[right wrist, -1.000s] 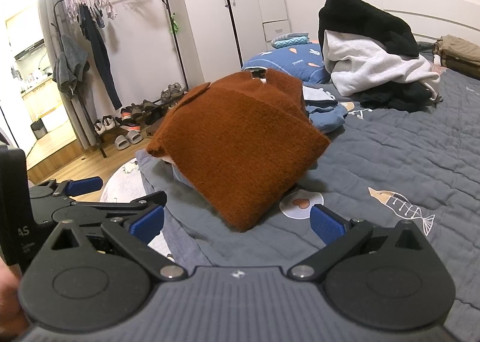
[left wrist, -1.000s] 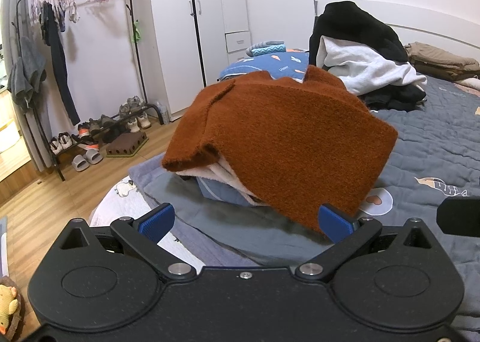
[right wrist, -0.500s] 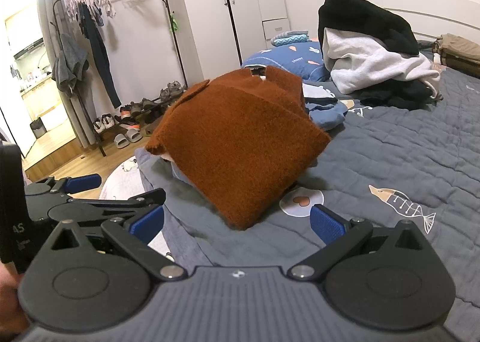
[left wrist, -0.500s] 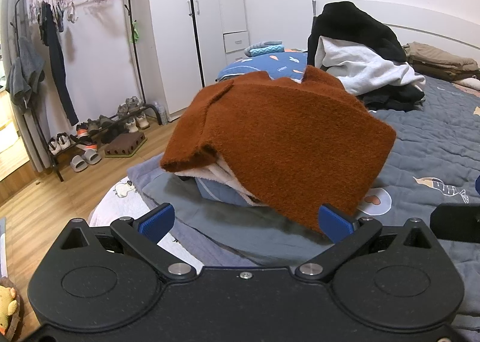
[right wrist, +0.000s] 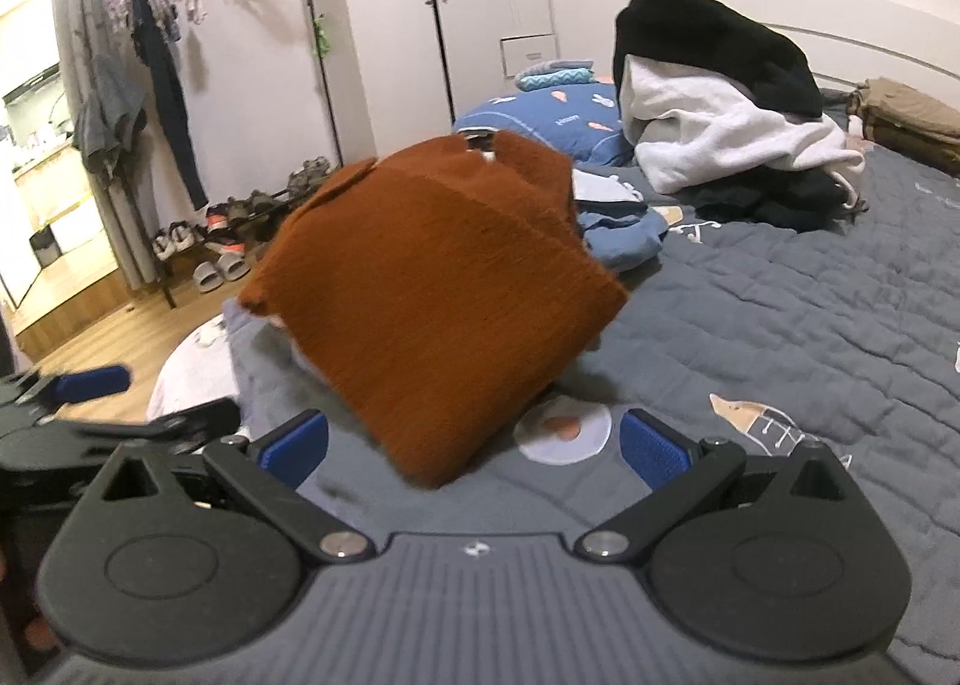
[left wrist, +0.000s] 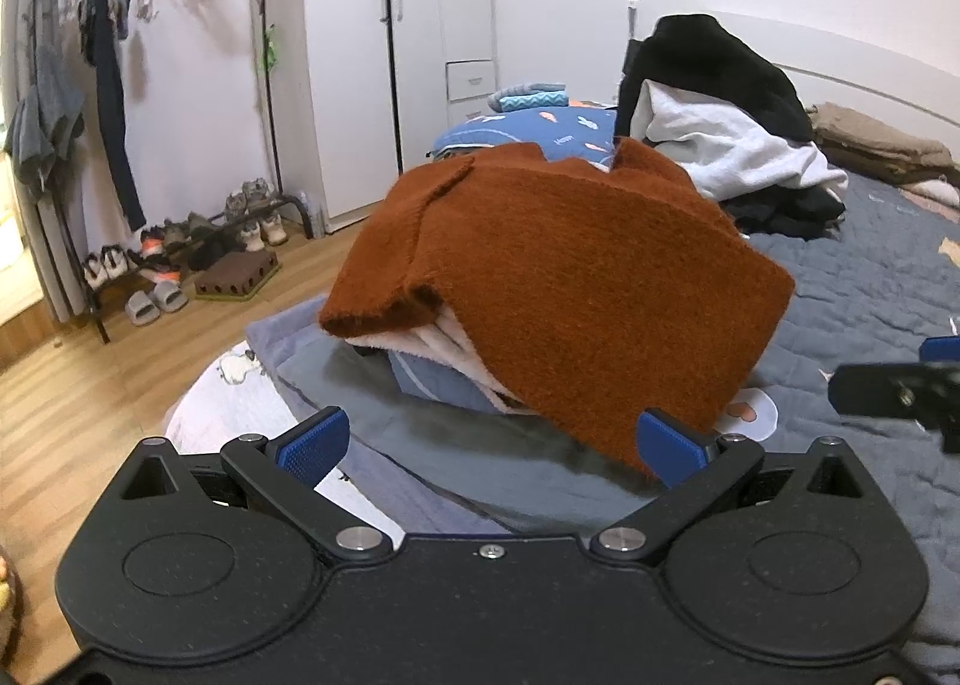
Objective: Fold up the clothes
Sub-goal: 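Move the right tool onto the garment edge and close it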
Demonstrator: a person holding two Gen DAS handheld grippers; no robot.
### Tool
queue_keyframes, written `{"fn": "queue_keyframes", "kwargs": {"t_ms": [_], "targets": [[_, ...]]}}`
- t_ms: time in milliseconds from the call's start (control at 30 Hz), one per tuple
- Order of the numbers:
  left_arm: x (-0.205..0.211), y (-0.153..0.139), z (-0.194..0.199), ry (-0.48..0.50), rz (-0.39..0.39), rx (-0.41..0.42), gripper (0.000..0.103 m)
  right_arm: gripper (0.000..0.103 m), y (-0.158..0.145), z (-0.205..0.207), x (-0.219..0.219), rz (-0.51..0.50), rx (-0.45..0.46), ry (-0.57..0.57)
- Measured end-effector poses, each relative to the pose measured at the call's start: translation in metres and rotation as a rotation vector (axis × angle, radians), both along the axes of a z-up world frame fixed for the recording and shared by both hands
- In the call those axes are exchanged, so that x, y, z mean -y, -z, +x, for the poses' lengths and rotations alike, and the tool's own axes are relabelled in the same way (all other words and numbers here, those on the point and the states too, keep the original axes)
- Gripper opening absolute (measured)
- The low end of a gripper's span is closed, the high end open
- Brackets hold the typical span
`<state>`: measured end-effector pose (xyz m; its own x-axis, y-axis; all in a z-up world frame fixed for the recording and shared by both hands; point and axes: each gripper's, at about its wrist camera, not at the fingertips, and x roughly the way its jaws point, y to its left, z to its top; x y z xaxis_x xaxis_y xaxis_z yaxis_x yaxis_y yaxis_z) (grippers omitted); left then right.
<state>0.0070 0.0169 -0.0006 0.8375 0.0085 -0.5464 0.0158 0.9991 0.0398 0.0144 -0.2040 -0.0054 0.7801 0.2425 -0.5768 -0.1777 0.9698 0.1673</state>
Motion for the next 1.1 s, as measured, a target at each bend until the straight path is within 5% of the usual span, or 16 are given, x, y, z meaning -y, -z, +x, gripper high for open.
{"fn": "queue_keyframes", "kwargs": {"t_ms": [833,933,1067,1100], "targets": [[-0.002,0.006,0.008,0.070,-0.068,0.020,0.103,0.102,0.060,0.133,0.029,0.154,-0.090,0.201],[0.000,0.006,0.010,0.077,-0.070,0.014,0.103,0.091,0.065,0.133,0.029,0.201,-0.081,0.232],[0.001,0.005,0.009,0.085,-0.071,0.019,0.103,0.044,0.061,0.125,0.027,0.229,-0.045,0.245],[0.001,0.005,0.009,0.086,-0.072,0.019,0.103,0.040,0.060,0.122,0.027,0.231,-0.038,0.249]]}}
